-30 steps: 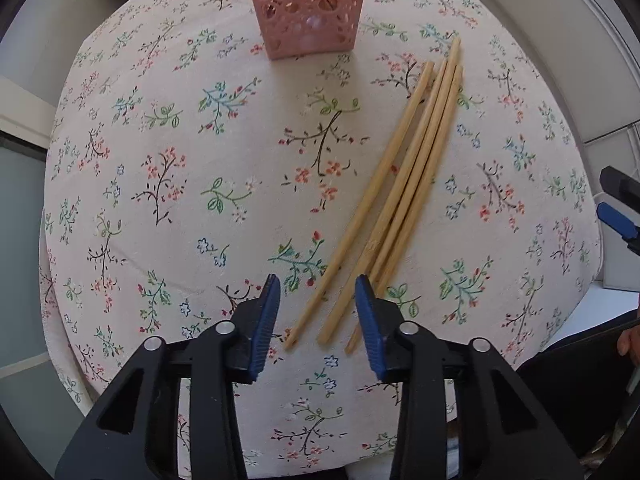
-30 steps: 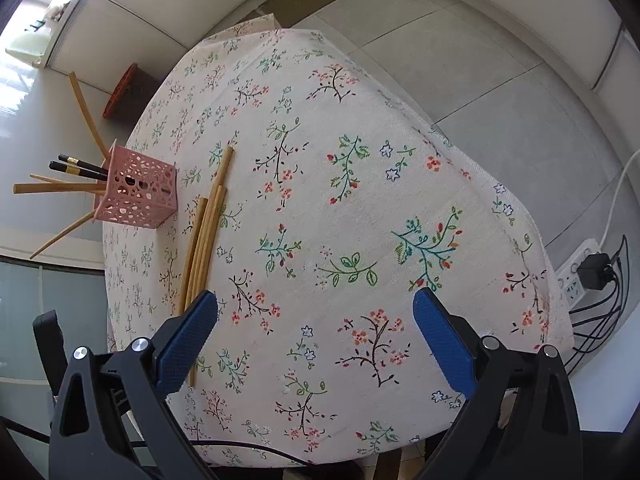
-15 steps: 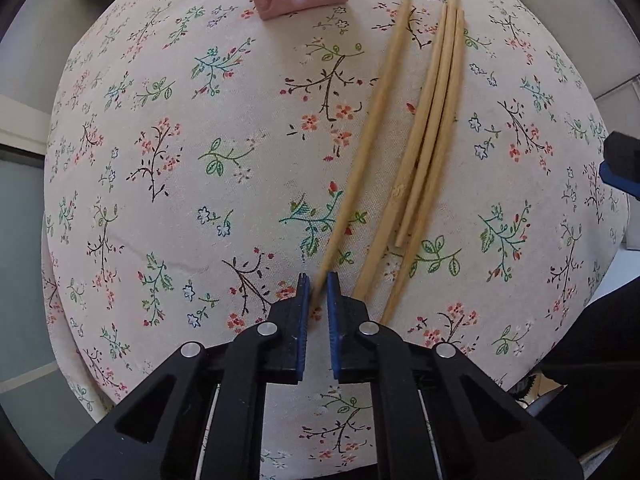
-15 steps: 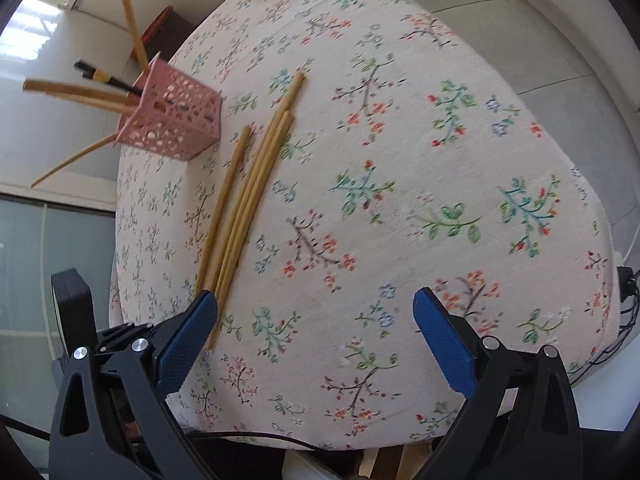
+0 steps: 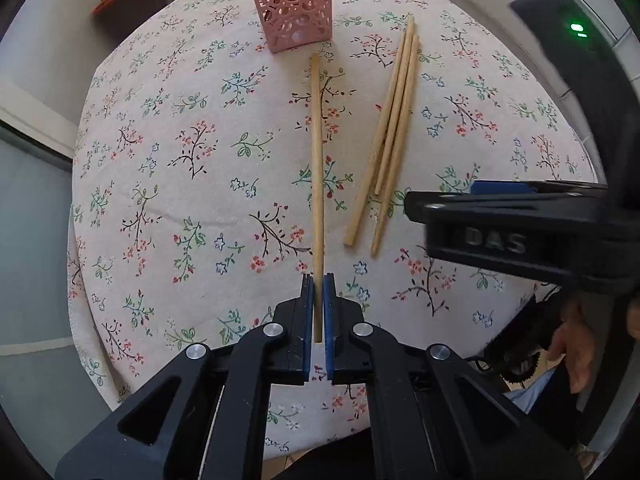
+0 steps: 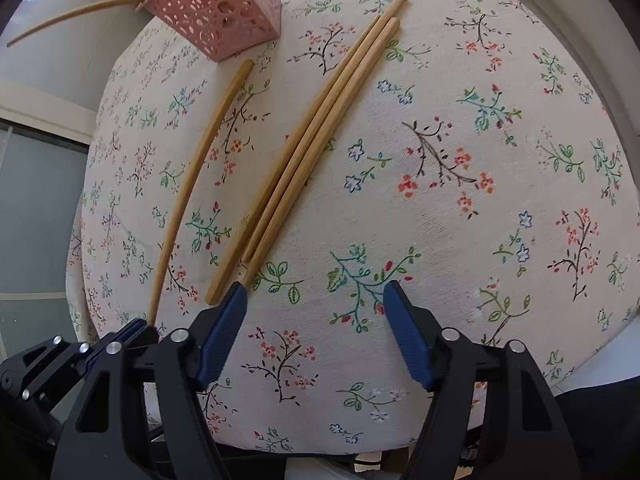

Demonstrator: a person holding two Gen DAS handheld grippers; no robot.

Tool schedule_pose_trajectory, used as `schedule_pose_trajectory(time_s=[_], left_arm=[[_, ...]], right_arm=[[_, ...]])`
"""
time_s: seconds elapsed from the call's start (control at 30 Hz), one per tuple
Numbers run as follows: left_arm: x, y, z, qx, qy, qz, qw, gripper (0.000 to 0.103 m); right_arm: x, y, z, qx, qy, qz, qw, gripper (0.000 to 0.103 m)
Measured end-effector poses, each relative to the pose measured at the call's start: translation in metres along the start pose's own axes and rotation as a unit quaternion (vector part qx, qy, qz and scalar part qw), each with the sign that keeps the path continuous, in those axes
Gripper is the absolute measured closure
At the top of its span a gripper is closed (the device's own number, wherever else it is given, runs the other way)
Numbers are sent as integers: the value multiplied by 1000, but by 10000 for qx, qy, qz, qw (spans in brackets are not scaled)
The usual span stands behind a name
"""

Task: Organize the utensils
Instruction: 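Grasp a wooden chopstick with the left tool while the right tool grasps another, then lift both chopsticks over the pink basket and lower them in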

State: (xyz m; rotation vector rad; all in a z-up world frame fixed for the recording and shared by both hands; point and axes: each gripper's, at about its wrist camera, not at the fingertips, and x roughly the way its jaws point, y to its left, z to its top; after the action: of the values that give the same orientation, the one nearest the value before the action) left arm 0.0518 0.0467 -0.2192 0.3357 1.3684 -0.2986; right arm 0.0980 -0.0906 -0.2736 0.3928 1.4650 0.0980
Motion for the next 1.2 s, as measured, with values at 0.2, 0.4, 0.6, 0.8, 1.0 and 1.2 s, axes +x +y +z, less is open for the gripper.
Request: schedule_pose_trajectory(time_s=[0.2, 0.4, 0.6, 0.8, 1.0, 1.2], left_arm=[[-29, 6, -30, -51, -256, -119, 9996, 99], [-47, 16, -37, -175, -587, -96, 9981, 99], [-66, 14, -50, -59, -912, -84, 9958, 99], [-94, 4, -63, -11, -1348, -53, 9909, 99], [-135, 3, -54, -184, -2032, -21, 9790, 99], [-162, 8, -29, -413, -2509, 55, 9671, 99]], right_arm=[[8, 33, -6, -101, -135, -297, 9994, 38], [7, 33, -18, -263, -612, -659, 9956, 92], [-10, -7, -32, -386, -230, -416, 9981, 97], [-52, -58, -48, -70, -199, -143, 9997, 97], [-122, -56, -51, -399, -821, 163, 9957, 97], [-172, -46, -33, -679, -1289, 265, 9890, 97]])
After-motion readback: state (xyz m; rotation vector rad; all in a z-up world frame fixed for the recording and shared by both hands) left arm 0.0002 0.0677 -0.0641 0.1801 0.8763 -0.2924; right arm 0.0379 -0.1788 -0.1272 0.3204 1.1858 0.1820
